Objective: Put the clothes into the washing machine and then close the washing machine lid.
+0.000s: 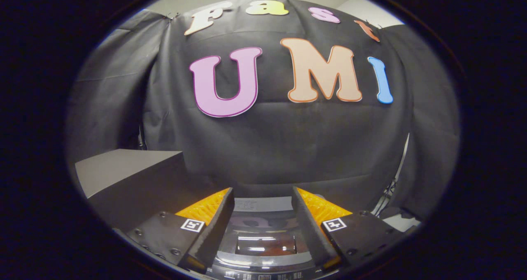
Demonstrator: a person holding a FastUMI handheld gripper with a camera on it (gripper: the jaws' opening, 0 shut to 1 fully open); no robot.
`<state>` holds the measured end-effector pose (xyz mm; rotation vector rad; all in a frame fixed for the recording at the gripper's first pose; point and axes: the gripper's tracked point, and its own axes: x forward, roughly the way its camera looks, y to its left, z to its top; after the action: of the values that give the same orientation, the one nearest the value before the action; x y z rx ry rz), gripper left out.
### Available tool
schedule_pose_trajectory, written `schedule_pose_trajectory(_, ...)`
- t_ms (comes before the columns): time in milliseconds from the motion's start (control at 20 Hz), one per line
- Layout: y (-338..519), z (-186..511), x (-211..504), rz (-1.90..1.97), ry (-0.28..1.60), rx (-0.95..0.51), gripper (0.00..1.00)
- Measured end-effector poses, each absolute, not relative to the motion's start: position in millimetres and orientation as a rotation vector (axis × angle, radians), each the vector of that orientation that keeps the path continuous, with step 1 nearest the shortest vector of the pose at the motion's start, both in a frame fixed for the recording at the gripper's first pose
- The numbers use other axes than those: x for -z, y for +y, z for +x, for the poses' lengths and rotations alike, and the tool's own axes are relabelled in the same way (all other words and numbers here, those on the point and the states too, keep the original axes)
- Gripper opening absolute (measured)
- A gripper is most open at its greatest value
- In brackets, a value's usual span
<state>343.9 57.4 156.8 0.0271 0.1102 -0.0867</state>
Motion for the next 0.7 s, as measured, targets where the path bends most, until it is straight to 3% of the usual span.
schedule_pose_trajectory(700,43,258,-185,-0.127,-0.126,0.025,0.95)
